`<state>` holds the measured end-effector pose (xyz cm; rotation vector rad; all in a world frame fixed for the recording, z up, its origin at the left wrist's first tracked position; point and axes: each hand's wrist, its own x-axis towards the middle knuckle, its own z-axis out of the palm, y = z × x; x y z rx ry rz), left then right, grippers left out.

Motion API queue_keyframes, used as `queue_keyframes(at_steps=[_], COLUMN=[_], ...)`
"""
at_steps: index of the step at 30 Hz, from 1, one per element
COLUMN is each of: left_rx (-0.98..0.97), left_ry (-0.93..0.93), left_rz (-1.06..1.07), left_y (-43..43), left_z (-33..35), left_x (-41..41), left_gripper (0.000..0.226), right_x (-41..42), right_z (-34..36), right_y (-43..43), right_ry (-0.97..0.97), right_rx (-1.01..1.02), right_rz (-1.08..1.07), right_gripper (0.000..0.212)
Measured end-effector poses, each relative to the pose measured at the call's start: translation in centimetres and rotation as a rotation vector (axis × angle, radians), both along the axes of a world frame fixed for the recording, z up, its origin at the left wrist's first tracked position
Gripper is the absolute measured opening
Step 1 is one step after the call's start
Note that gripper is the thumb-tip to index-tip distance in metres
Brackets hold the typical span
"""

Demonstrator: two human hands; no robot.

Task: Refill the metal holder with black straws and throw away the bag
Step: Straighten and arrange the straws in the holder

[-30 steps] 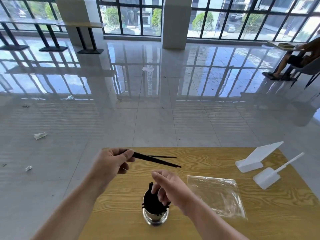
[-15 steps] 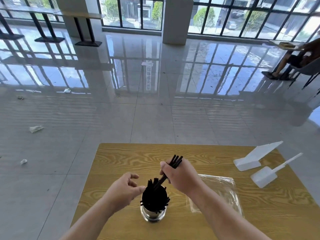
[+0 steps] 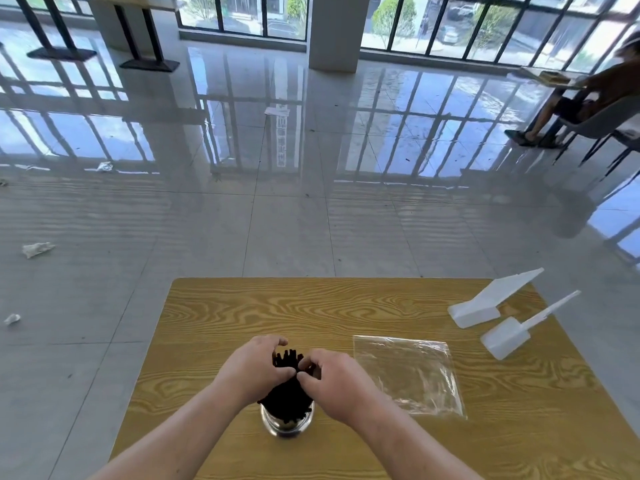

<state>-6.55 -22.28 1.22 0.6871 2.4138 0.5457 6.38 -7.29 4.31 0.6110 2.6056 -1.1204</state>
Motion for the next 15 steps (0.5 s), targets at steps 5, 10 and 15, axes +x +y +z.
queue_keyframes(at_steps=[5,10,15], left_rx=[0.012,0.041,0.074], left_ry=[0.045,0.129,0.173], left_rz=[-0.051,-0.066,-0.072], left_y=[1.1,1.1,0.7], left_z=[-0.1,0.5,2.2], left_x=[0.1,0.1,-0.2], left_gripper=[0.024,0.007,0.004], right_x=[0.7,1.4,1.0], right_z=[-1.5,-1.3,-0.7], right_y=[-0.6,0.1,0.4], right_ry=[-0.054,0.041,0.069], right_rx=[-0.061,-0.05,-0.036], right_rz=[0.074,-0.033,-0.058], right_gripper=[0.031,0.034,0.027])
